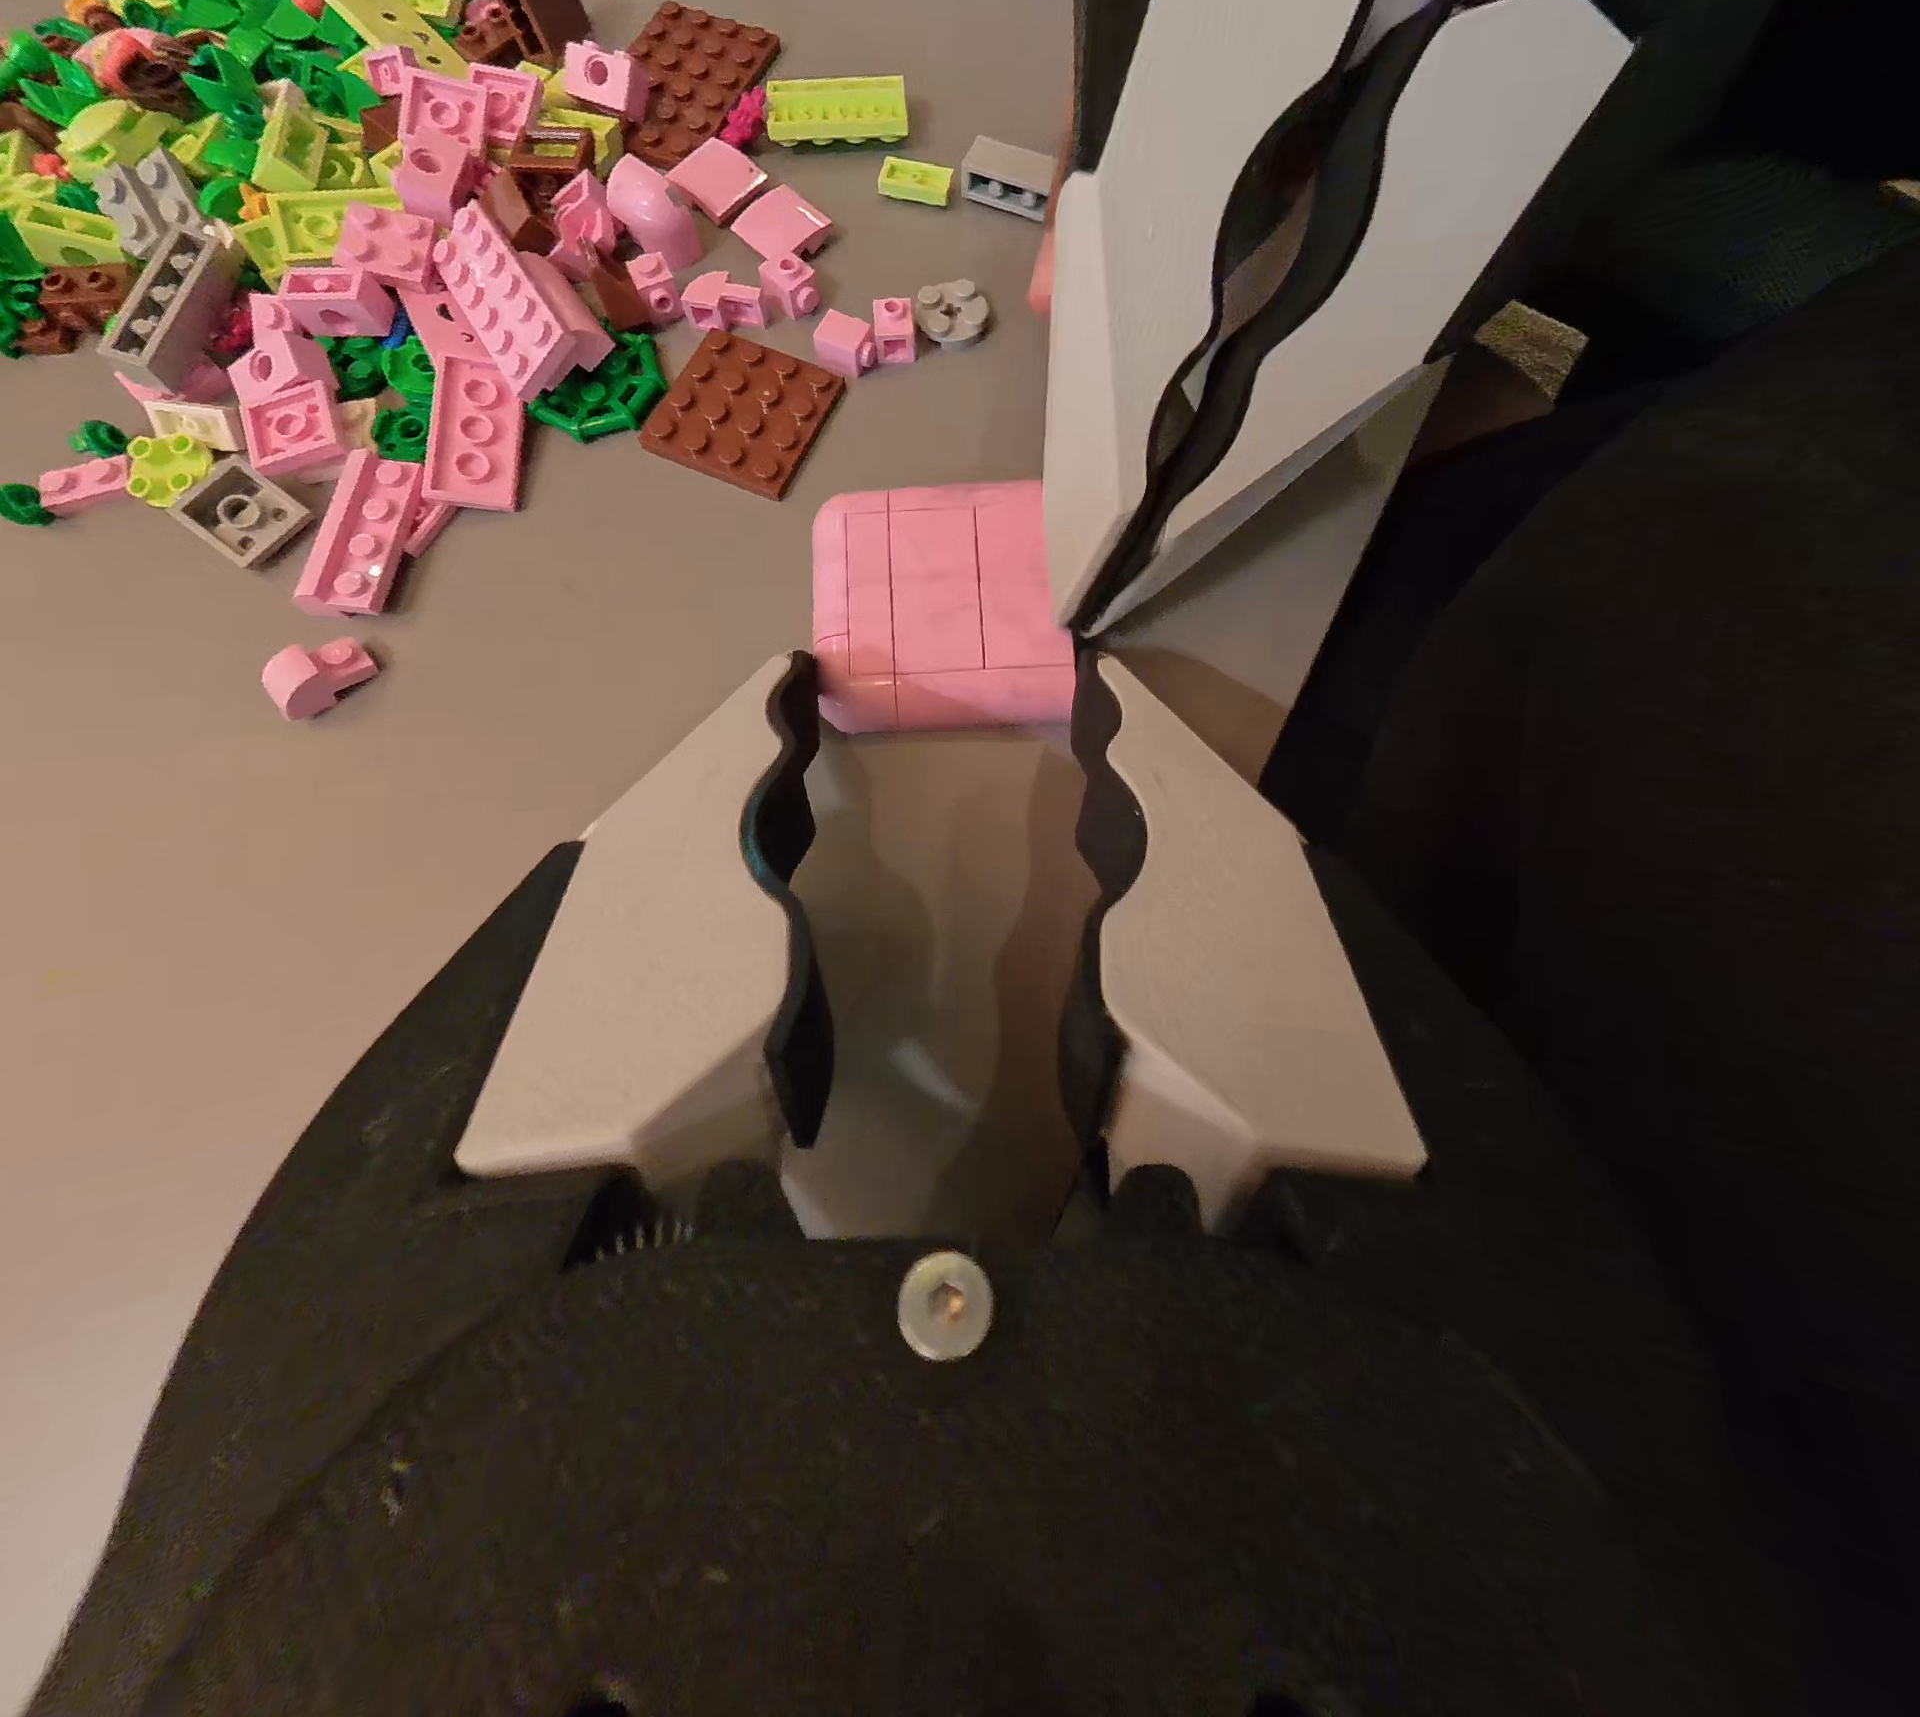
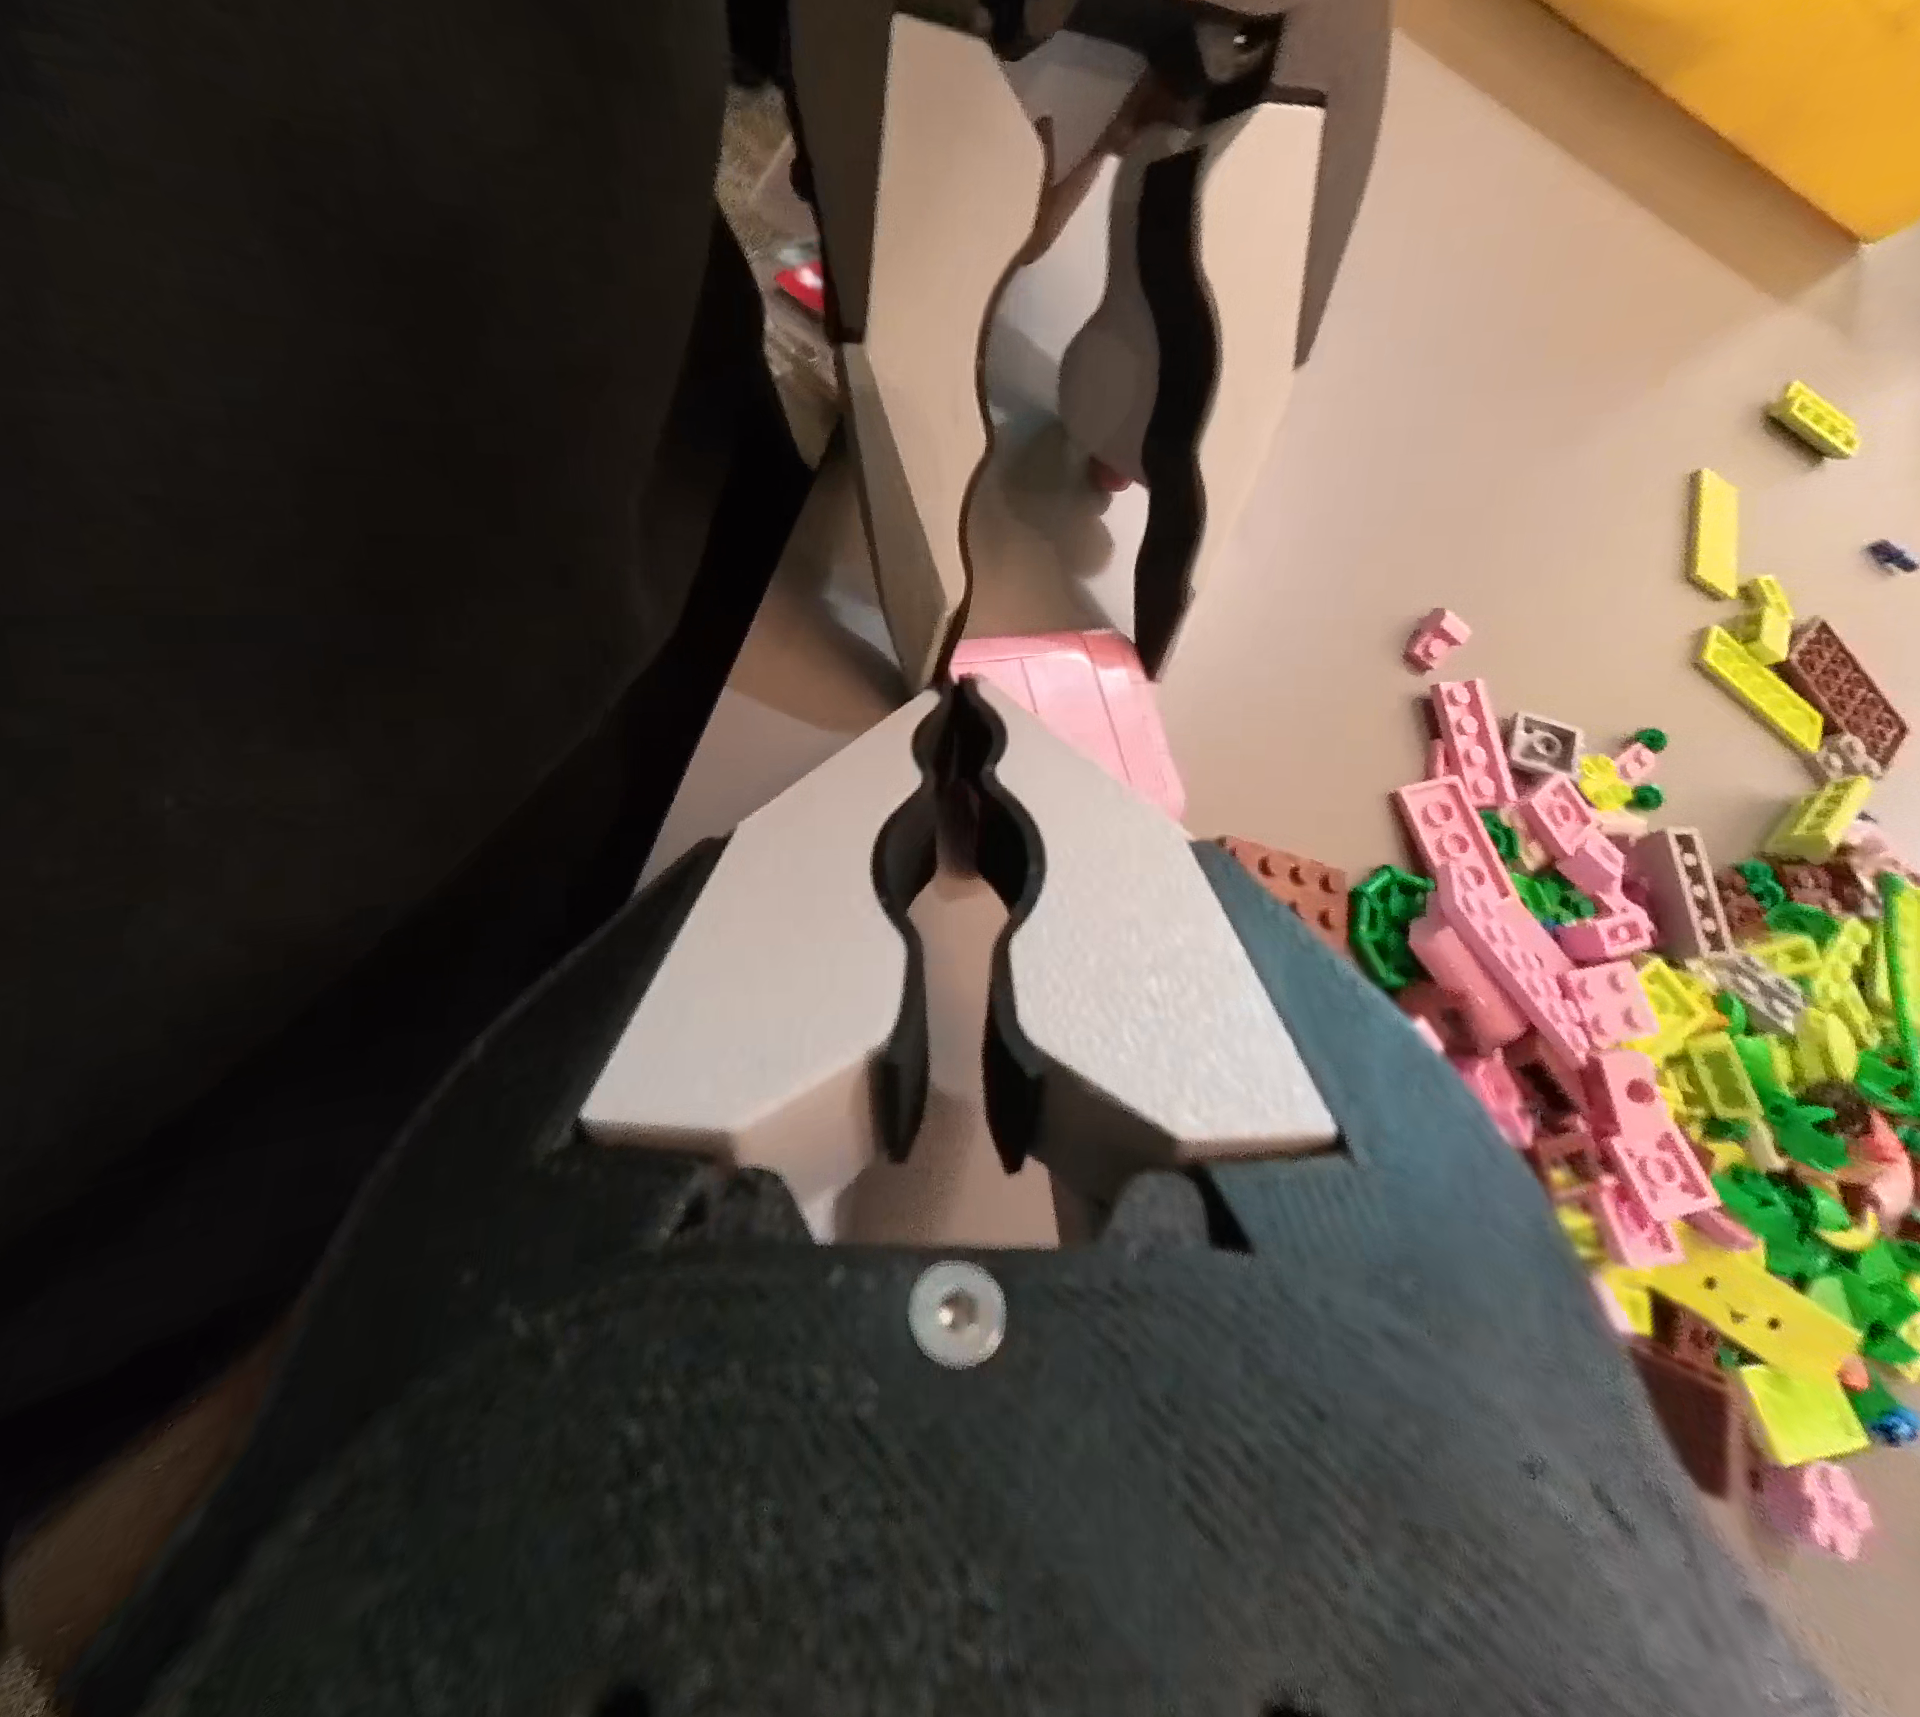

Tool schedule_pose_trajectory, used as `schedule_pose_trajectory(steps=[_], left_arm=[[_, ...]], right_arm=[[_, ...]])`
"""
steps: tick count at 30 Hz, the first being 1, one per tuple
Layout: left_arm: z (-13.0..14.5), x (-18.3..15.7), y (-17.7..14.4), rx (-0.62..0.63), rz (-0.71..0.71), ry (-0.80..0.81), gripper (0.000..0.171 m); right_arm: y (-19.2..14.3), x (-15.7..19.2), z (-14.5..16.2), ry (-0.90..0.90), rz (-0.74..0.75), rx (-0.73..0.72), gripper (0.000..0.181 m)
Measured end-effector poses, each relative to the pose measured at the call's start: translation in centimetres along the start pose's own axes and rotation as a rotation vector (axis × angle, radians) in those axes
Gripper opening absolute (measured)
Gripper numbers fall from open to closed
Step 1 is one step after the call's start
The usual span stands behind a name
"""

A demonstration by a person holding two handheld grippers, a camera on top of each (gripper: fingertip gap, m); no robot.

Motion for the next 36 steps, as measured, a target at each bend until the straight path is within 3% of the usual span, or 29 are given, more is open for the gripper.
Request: schedule_pose_trajectory(steps=[4, 5, 7, 11, 13, 18, 24, 28, 36], left_arm=[[0.0, -0.1, 0.0, 0.004, 0.011, 0.0, 0.049], [0.1, -0.4, 0.0, 0.008, 0.021, 0.012, 0.049], [0.0, -0.3, 0.0, 0.01, 0.019, 0.003, 0.049], [0.0, -0.2, 0.1, 0.01, 0.014, -0.002, 0.049], [0.0, -0.3, 0.1, 0.01, 0.012, 0.001, 0.049], [0.0, -0.4, 0.1, 0.016, 0.022, 0.012, 0.049], [0.1, -0.7, 0.2, 0.022, 0.037, 0.026, 0.05], [0.0, -0.7, 0.2, 0.022, 0.036, 0.026, 0.049], [0.0, -0.7, 0.2, 0.018, 0.034, 0.021, 0.049]], right_arm=[[-0.9, -1.3, 0.0, 0.061, 0.156, -0.039, 0.0], [-1.9, -2.4, -0.2, 0.077, 0.239, -0.081, 0.0], [-3.6, -3.6, -0.4, 0.159, 0.267, -0.157, 0.0], [-2.9, -1.8, 0.2, 0.133, 0.131, -0.092, 0.0], [-1.8, -0.6, 0.7, 0.081, 0.083, -0.016, 0.018], [-0.5, -0.6, 0.8, 0.007, 0.053, 0.012, 0.022], [0.2, -2.1, 1.4, 0.064, -0.064, 0.039, 0.057], [0.6, -1.8, 1.4, 0.098, -0.223, 0.035, 0.044], [0.9, -2.0, 1.5, 0.112, -0.314, 0.052, 0.046]])
Point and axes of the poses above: each gripper's, where its closed fingertips meet, y out along the fingers, z out of its underside, x = y × z across the jaws, the point moved 4 cm from there along -y, back along the fingers, and after that the axes turned 12 degrees about -y, right-handed, at the moved point
